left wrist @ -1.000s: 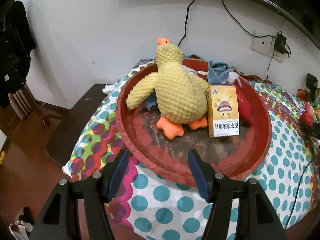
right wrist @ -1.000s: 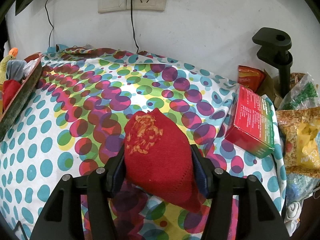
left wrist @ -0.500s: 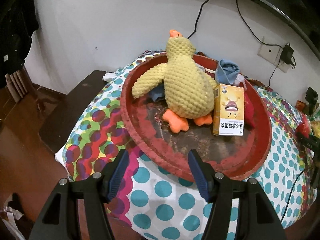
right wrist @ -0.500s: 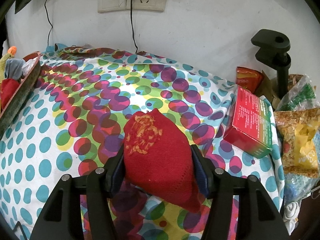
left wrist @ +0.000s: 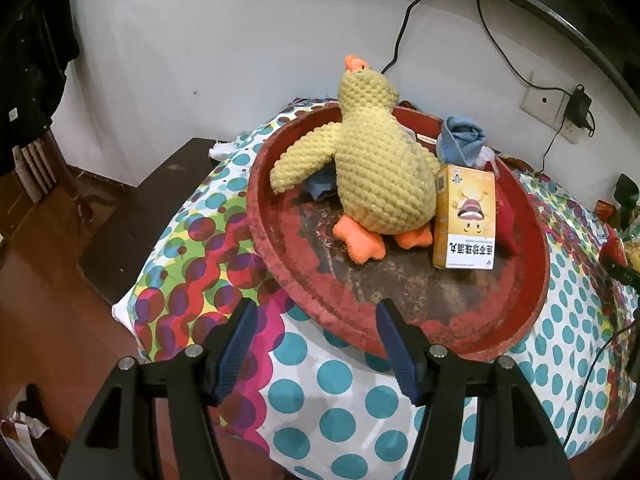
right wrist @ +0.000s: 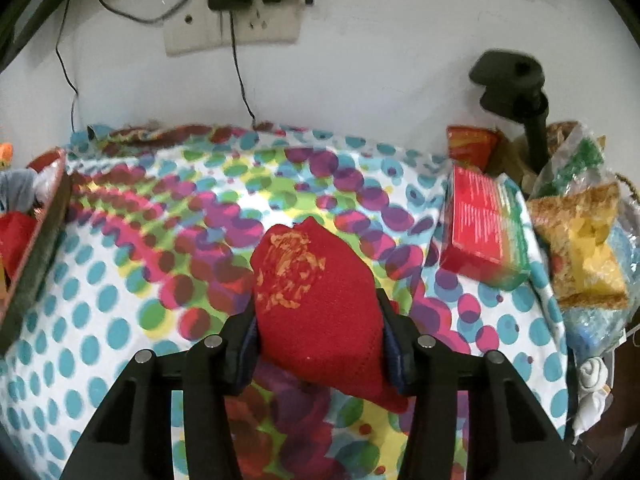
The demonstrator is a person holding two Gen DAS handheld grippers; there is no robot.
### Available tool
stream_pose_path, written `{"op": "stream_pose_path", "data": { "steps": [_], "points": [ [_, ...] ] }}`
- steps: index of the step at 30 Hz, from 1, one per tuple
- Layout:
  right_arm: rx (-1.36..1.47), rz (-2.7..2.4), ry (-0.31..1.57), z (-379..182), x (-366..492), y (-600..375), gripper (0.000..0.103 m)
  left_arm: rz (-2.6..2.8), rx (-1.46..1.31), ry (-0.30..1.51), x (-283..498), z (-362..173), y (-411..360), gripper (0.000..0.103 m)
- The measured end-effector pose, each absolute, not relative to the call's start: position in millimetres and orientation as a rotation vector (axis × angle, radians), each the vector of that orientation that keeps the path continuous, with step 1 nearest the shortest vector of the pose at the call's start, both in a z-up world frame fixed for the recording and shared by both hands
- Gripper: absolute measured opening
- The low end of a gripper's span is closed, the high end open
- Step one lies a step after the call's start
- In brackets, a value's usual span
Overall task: Organize objects
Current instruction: 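Carry the red cloth pouch over the tray and open the right gripper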
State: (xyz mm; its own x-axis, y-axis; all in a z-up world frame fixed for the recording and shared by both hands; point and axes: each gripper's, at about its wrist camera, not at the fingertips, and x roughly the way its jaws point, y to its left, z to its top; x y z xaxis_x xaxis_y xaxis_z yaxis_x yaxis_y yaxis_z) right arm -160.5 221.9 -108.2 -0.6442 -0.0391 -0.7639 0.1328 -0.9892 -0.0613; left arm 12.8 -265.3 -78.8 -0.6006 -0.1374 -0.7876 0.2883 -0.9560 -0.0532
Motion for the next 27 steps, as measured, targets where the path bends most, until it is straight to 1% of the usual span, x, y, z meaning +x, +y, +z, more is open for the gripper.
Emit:
{"op": "stream_pose_path", "data": {
  "steps": [7, 9, 13, 20, 23, 27],
  "points": [
    [1.159, -2.668, 0.245, -61, -143, 168, 0.048, -2.593, 1.257, 0.265, 16, -76, -266, 0.063],
    [1.134, -2.612, 0.237, -52, -138, 144, 0.048, -2.591, 1.252, 0.253, 17, -74, -265, 0.063],
    [1.102, -2.479, 0.197, -40, -128, 87, 0.048, -2.594, 1.268, 0.287, 18, -74, -267, 0.063],
    [1.098, -2.295, 0.211, -41, -123, -7, 0.049, -2.588, 1.27, 0.328, 16, -77, -275, 0.063],
    [1.083, -2.281, 0.205, -43, -128, -36, 0.049, -2.589, 1.262, 0.328, 17, -77, -277, 0.063],
    [1.051, -2.252, 0.243, -39, -134, -72, 0.051, -2.558, 1.223, 0.304, 18, -73, -283, 0.063]
  ]
}}
